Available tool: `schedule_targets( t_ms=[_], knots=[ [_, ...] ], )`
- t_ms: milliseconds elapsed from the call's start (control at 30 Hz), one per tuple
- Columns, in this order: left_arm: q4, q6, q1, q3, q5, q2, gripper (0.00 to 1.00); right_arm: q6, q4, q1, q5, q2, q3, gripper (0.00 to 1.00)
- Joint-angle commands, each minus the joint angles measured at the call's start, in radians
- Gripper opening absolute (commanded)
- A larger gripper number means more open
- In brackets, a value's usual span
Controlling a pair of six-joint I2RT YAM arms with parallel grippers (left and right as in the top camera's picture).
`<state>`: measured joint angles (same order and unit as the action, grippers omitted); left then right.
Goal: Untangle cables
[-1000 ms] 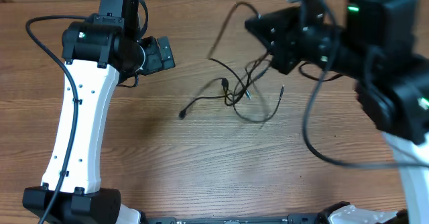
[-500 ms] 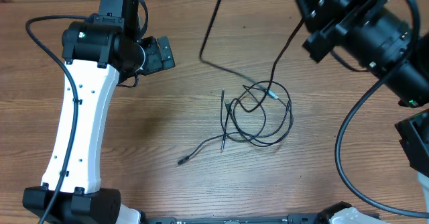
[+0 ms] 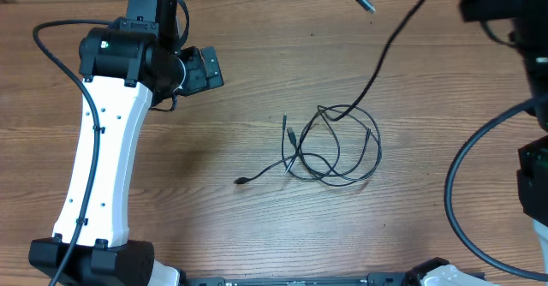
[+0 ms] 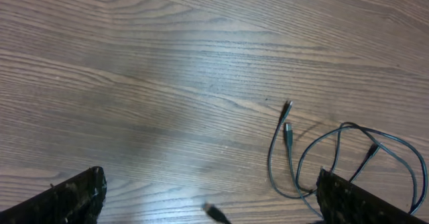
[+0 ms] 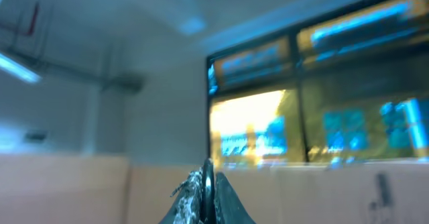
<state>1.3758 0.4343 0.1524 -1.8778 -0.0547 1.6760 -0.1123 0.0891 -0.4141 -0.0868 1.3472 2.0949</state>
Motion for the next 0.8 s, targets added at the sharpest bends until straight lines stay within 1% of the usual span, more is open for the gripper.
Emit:
schedule_targets(
  t_ms=[0,67,167,233,300,333,367,433,567,667,767],
  knots=[
    [0.0,-0.008,-0.002,-0.002,0.006,0.005,1.0,0.024,-0.04,-0.003,0.173,-0.01,0.02,0.04],
    [0.0,-0.008,-0.002,-0.002,0.006,0.005,1.0,0.079,-0.034,-0.003,0.172,-0.01,0.019,0.04],
    [0.0,-0.008,-0.002,-0.002,0.006,0.005,1.0,0.122,0.042,-0.004,0.163,-0.01,0.019,0.04],
    [0.0,-0.008,-0.002,-0.002,0.006,0.005,1.0,0.14,0.131,-0.004,0.137,-0.008,0.019,0.04],
    [0.0,-0.008,-0.002,-0.002,0.006,0.005,1.0,0.214,0.269,-0.004,0.119,0.002,0.019,0.04],
    [0.0,-0.008,-0.002,-0.002,0.006,0.005,0.99,0.237,0.3,-0.004,0.12,0.006,0.019,0.04],
    [0.0,-0.008,-0.002,-0.002,0.006,0.005,1.0,0.32,0.398,-0.003,0.137,0.027,0.019,0.04],
    [0.0,-0.008,-0.002,-0.002,0.006,0.005,1.0,0.362,0.455,-0.003,0.204,0.055,0.019,0.04],
    [0.0,-0.008,-0.002,-0.002,0.006,0.005,1.0,0.375,0.458,-0.003,0.371,0.097,0.019,0.04],
    [0.0,-0.008,-0.002,-0.002,0.006,0.005,1.0,0.359,0.423,-0.004,0.412,0.108,0.019,0.04],
    [0.0,-0.008,-0.002,-0.002,0.006,0.005,0.99,0.258,0.356,-0.004,0.411,0.105,0.02,0.04]
  ],
)
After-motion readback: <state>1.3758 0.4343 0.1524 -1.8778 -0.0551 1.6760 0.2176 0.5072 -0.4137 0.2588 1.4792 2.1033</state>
